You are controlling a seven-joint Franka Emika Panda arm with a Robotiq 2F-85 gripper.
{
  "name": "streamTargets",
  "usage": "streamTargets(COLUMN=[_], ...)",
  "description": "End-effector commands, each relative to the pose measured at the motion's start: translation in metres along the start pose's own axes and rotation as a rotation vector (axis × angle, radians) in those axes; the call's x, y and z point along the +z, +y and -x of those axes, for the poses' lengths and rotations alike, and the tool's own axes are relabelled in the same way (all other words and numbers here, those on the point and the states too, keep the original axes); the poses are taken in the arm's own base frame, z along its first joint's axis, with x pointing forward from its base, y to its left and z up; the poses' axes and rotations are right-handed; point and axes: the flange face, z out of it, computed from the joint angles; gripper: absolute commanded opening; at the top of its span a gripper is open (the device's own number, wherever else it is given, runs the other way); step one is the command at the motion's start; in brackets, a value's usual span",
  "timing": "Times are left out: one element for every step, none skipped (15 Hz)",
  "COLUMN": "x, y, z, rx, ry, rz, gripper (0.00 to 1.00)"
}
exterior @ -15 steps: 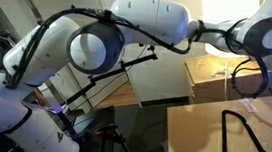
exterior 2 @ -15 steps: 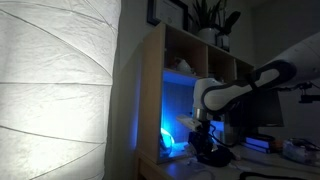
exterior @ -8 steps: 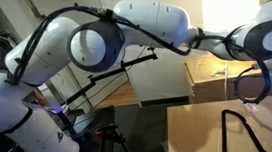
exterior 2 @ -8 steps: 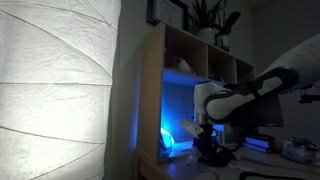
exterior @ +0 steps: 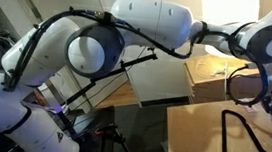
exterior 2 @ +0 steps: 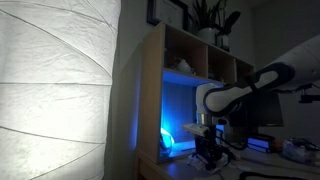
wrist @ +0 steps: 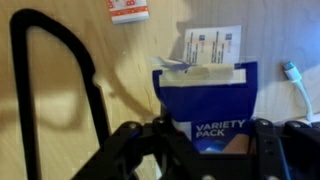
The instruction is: Put the band aid box on the black bag and take out some bandaids
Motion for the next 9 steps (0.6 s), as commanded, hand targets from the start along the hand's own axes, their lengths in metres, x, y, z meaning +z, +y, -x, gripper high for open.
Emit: streamTargets(x=[-0.013, -0.014, -0.015, -0.018, -0.021, -0.022, -0.023, -0.022, -0.022], y=[-0.002, -0.004, -0.008, -0.011, -0.013, -0.014, -0.013, -0.013, -0.012], z=[-0.008, -0.01, -0.013, -0.015, -0.018, -0.02, -0.02, -0.021, -0.02], rx=[0.042, 0.062, 0.098, 0.126, 0.142, 0.155, 0.167, 0.174, 0.172], ry=[0.028, 0.053, 0.093, 0.123, 0.159, 0.19, 0.217, 0.243, 0.256], rz=[0.0, -0.025, -0.075, -0.106, -0.133, -0.148, -0.151, -0.159, -0.157], gripper=[0.86, 0.95, 0.99, 1.0, 1.0, 1.0, 0.82, 0.92, 0.7])
